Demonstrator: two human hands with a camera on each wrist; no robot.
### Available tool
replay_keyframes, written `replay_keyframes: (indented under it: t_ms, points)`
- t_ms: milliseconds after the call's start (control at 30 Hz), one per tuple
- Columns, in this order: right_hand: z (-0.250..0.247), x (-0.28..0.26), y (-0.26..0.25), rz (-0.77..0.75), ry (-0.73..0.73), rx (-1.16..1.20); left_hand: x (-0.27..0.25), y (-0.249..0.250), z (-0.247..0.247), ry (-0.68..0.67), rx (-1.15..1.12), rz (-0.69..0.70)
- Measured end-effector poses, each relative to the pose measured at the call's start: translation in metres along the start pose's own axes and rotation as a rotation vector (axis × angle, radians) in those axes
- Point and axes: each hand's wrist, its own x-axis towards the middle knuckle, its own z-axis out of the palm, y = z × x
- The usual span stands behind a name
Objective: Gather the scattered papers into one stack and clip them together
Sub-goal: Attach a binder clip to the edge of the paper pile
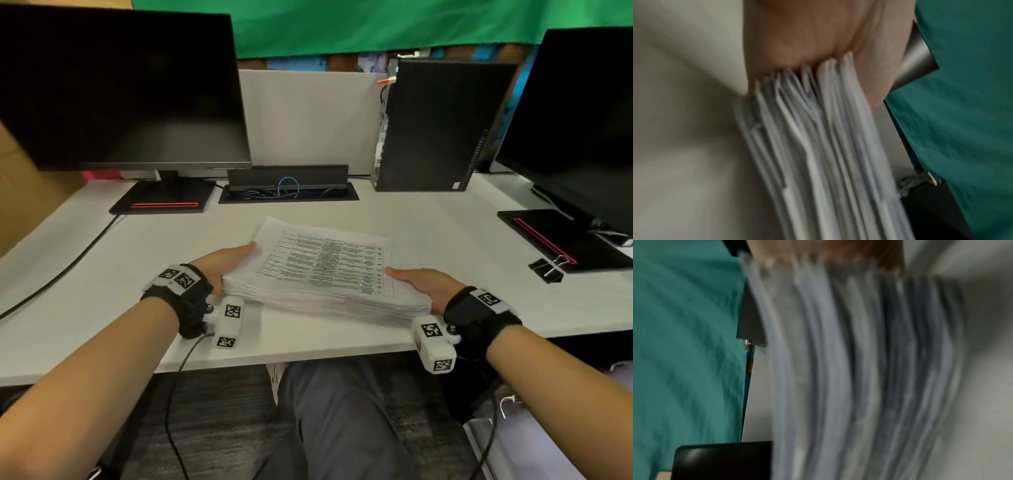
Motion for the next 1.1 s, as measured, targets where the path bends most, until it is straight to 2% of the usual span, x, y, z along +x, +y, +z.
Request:
replay_keyframes:
  t_ms: [200,267,333,433,500,600,633,700,733,800,900,967,1000,1067,1100]
  points:
    - [-0.002,0.01,0.006,-0.01,0.014,0.161,-0.036,-0.006,0.029,-0.113,-0.698,-0.037]
    - [0.002,0.01,0.008,-0.005,0.022,0.182,-0.034,-0.009,0.046,-0.02,-0.675,-0.015]
    - [0.008,0.003,0.007,0.003,0.048,0.154,-0.022,-0.013,0.057,0.185,-0.518,0.127]
    - [0.001,-0.012,-0.005,-0.012,0.097,-0.012,0.0,-0.015,0.055,0.325,-0.45,0.295]
    - [-0.023,-0.017,-0.023,-0.057,0.259,-0.269,0.015,-0.015,0.047,0.34,-0.33,0.325]
    - [-0.084,-0.026,-0.063,-0.24,0.644,-0.606,0.027,-0.012,0.035,0.282,-0.165,0.344]
    - [-0.109,-0.028,-0.073,-0.252,0.765,-0.731,0.028,-0.008,0.033,0.263,-0.121,0.344]
    - [-0.162,-0.025,-0.079,-0.105,0.992,-0.912,0.031,0.0,0.034,0.244,-0.03,0.345]
    - [-0.19,-0.015,-0.074,-0.007,1.048,-0.959,0.036,0.004,0.036,0.224,0.011,0.343]
    - [-0.221,0.0,-0.064,0.143,0.993,-1.036,0.045,0.008,0.042,0.169,0.09,0.337]
    - [-0.215,0.01,-0.055,0.197,0.891,-1.161,0.062,0.015,0.055,0.04,0.172,0.354]
    - [-0.196,0.016,-0.058,0.149,0.798,-1.346,0.068,0.022,0.064,-0.047,0.229,0.354]
    - [-0.187,0.023,-0.063,0.076,0.74,-1.368,0.071,0.025,0.068,-0.083,0.272,0.361]
    - [-0.164,0.038,-0.081,0.061,0.648,-1.421,0.077,0.031,0.077,-0.131,0.369,0.389]
    - [-0.148,0.045,-0.094,0.018,0.624,-1.357,0.079,0.033,0.081,-0.137,0.401,0.409]
